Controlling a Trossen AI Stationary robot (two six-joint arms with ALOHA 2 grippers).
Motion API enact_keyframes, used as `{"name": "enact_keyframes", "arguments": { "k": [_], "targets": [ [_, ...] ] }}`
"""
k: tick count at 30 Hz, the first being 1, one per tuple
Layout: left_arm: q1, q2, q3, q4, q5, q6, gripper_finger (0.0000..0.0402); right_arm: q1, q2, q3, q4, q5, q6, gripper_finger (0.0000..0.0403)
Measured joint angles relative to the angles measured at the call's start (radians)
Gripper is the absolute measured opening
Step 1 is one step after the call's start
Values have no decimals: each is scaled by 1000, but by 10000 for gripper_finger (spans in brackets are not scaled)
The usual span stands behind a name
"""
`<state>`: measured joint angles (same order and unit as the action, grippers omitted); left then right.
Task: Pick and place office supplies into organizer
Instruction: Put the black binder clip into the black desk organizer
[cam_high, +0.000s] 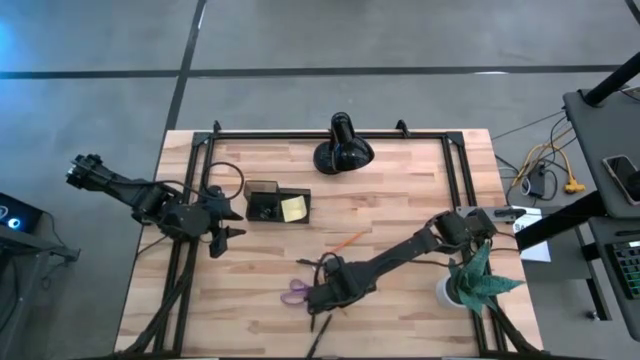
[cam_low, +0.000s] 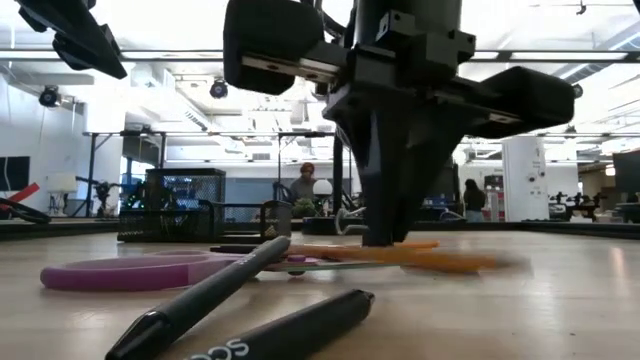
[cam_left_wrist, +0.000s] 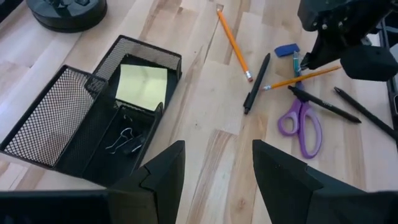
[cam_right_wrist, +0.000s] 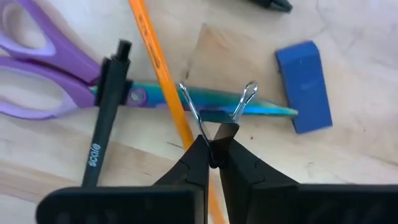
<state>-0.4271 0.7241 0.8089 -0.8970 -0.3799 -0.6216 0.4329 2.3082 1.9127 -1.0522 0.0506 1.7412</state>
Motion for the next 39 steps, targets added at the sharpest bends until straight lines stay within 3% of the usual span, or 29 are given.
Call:
{"name": "enact_keyframes", "arguments": {
  "k": [7, 13, 20, 25, 32, 39],
  "targets": [
    [0, -2, 0, 0, 0, 0, 169, -17, -24, 109, -86, 123, -69, 10],
    [0, -5, 0, 10, 0, 0, 169, -145, -33, 192, -43, 177, -316, 10],
    [0, -34, 3, -46, 4, -56, 169, -329, -14, 158, 327, 76, -553, 11],
    [0, -61, 13, -225, 4, -192, 169, -419, 25, 158, 470, -2, -630, 11],
    [0, -147, 7, -253, -8, -263, 169, -476, 135, 223, 591, -179, -665, 12],
    [0, -216, 4, -235, -39, -267, 169, -498, 253, 368, 593, -90, -665, 13]
  ]
}}
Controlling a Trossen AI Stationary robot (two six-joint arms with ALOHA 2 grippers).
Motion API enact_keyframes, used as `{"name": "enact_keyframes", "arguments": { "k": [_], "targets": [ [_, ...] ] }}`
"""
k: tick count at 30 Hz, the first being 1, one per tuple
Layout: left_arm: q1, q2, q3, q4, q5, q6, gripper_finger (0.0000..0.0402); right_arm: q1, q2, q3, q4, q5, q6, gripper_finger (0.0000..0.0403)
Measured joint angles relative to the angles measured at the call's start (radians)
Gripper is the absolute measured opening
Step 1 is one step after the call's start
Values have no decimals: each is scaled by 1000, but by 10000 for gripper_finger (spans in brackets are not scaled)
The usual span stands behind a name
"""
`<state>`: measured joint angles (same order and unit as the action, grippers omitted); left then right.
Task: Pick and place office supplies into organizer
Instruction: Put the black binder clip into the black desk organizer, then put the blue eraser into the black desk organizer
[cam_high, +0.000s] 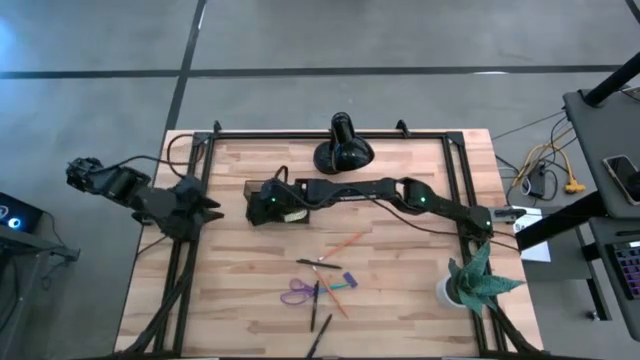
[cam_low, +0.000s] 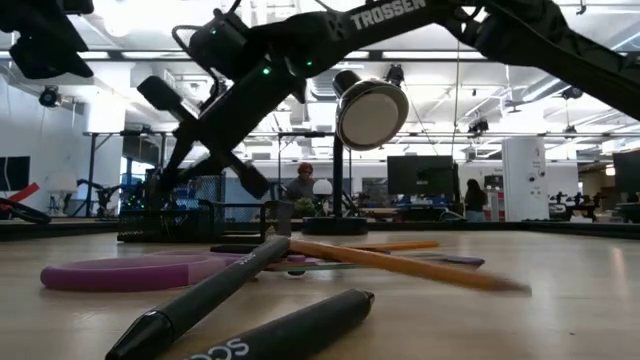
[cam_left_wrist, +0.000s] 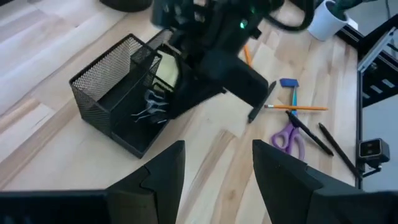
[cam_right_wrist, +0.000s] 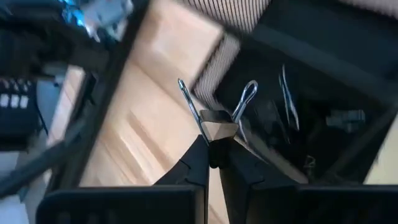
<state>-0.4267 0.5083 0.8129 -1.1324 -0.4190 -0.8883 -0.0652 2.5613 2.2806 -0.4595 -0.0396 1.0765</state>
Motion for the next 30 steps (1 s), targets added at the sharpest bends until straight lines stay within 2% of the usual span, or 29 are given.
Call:
{"name": "enact_keyframes", "arguments": {
  "k": [5, 14, 17, 20, 23, 26, 30],
  "targets": [
    [0, -19, -3, 0, -8, -7, 169, -9, 37, 70, -13, 47, -31, 25],
    [0, -4, -9, 0, -14, -23, 169, 3, 41, 73, -72, 45, -29, 136],
    [0, 9, -11, 0, -14, -22, 169, 15, 34, 74, -64, 42, -32, 162],
    [0, 23, -11, 8, -14, -22, 169, 42, -4, 74, -130, 49, -106, 180],
    [0, 36, -15, 14, -14, -21, 169, 81, -70, 74, -316, 80, -225, 188],
    [0, 38, -16, 22, -14, -2, 169, 122, -129, 77, -635, 139, -310, 188],
    [0, 42, -18, 34, -13, 23, 169, 156, -157, 73, -1006, 112, -321, 180]
  ]
}}
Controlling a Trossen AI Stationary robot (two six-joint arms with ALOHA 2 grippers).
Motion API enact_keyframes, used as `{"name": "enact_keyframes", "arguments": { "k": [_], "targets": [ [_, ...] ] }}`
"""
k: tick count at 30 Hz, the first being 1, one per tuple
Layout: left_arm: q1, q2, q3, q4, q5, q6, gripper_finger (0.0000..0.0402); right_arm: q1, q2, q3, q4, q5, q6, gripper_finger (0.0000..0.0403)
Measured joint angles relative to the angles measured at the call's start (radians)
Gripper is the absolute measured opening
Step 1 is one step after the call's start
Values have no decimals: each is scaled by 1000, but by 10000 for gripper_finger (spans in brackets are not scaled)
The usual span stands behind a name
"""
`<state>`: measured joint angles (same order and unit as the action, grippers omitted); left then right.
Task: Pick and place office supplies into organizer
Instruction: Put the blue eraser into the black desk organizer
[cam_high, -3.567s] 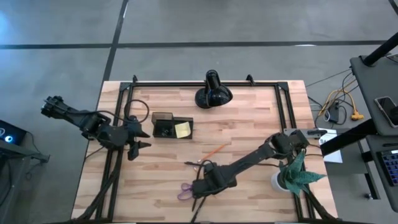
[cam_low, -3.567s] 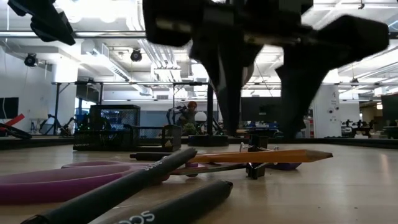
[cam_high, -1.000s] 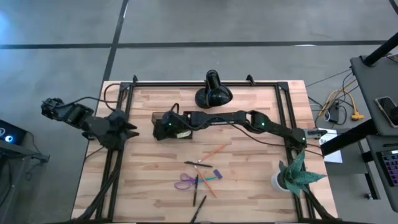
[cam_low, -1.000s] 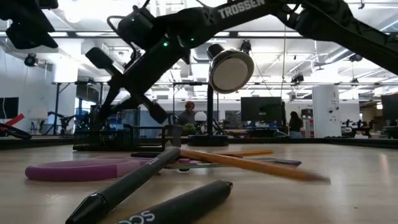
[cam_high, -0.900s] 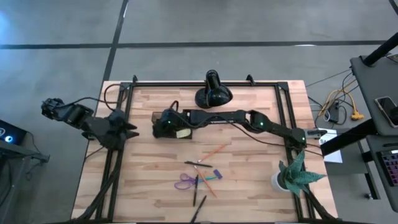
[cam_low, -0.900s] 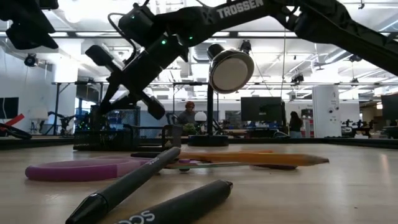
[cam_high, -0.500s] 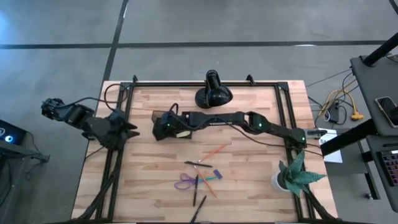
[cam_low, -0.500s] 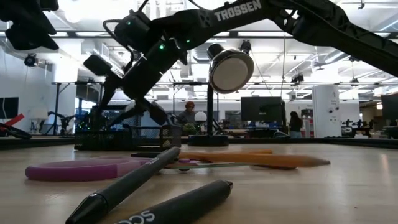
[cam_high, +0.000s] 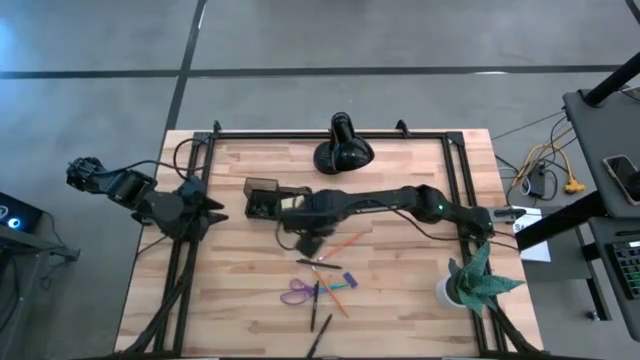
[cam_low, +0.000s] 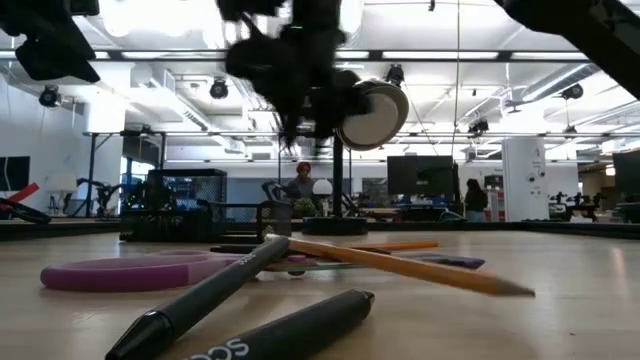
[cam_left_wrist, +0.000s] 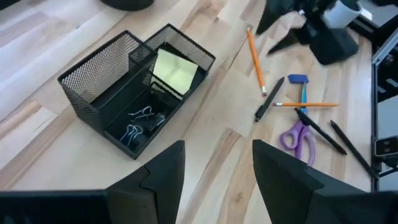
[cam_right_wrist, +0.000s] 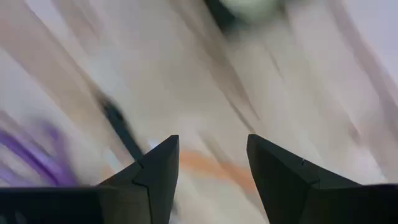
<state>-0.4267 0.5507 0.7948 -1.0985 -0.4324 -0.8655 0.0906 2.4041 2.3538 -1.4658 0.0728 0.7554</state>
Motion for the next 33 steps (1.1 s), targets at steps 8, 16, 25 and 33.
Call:
{"name": "enact_keyframes", "arguments": {
  "k": [8, 16, 25, 33],
  "targets": [
    [0, 2, -3, 24, 0, 36, 169, 90, -24, -72, -85, -180, 135, 175],
    [0, -9, -15, 17, 1, 45, 169, 200, -27, -237, 1, -256, 335, 175],
    [0, -18, -15, 18, 5, 67, 169, 233, -57, -334, 148, -161, 511, 175],
    [0, -24, -15, 18, 8, 63, 169, 224, -60, -457, 239, -142, 528, 176]
  ]
}}
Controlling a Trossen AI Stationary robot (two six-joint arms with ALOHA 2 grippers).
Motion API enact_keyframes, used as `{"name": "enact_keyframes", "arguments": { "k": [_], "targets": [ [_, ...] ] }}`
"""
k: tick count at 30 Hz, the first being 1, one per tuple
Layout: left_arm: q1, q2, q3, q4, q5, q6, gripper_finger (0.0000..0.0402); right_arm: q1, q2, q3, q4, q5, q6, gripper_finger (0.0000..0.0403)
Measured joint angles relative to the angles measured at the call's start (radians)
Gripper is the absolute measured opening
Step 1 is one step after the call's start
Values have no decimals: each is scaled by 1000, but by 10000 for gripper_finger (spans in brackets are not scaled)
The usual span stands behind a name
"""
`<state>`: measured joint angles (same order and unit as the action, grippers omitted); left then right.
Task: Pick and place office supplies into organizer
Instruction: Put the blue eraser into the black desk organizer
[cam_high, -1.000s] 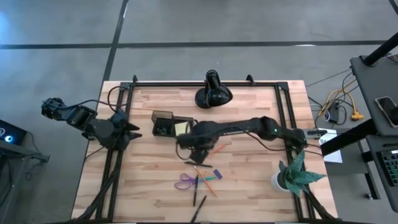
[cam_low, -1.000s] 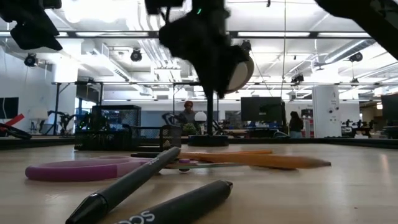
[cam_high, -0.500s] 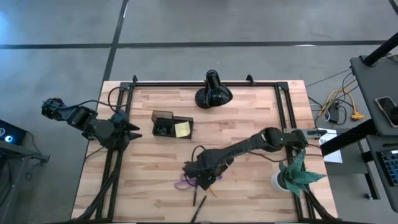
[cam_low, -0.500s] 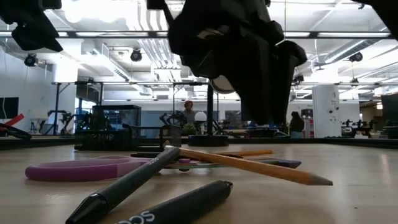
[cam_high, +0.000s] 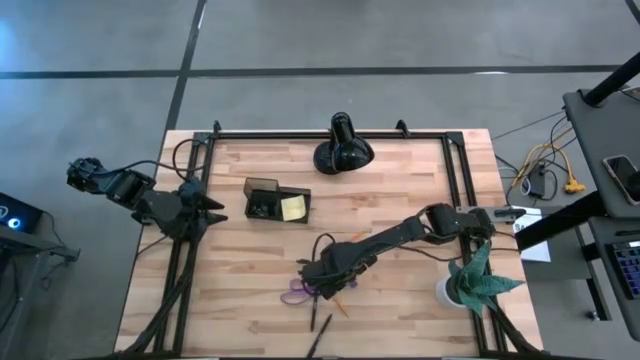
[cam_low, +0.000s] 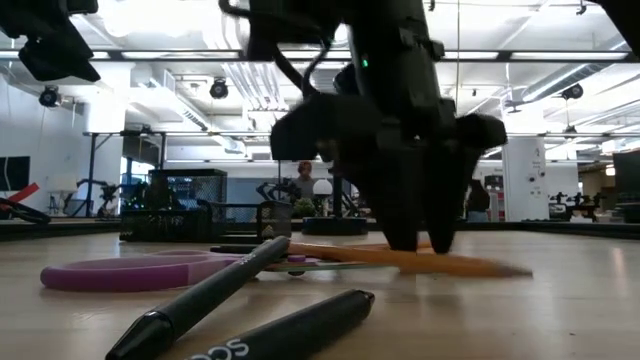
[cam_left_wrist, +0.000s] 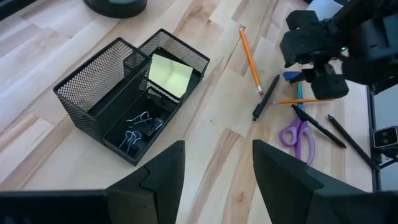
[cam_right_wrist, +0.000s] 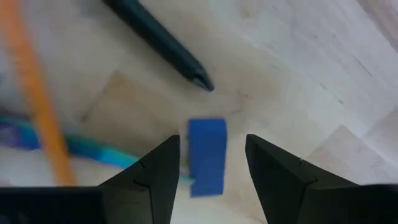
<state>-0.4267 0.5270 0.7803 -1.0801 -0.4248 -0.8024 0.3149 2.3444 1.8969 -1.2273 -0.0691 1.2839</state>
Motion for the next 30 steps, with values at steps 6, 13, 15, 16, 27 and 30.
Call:
{"name": "enact_keyframes", "arguments": {
  "k": [6, 13, 15, 16, 27, 30],
  "targets": [
    [0, 0, 0, 1, 0, -1, 169, 1, -9, -41, 52, -25, -40, 175],
    [0, 0, 1, 4, 0, -2, 169, 0, -9, -46, 111, -60, -72, 138],
    [0, 0, 1, 4, 0, -2, 169, 0, -8, -44, 113, -60, -80, 116],
    [0, 0, 1, 4, 0, -2, 169, 0, -8, -42, 113, -60, -85, 105],
    [0, 0, 1, 3, 0, -2, 169, 1, -6, -42, 109, -57, -135, 48],
    [0, 0, 1, 2, 0, -2, 169, 2, -2, -19, 93, -40, -136, 46]
  ]
}}
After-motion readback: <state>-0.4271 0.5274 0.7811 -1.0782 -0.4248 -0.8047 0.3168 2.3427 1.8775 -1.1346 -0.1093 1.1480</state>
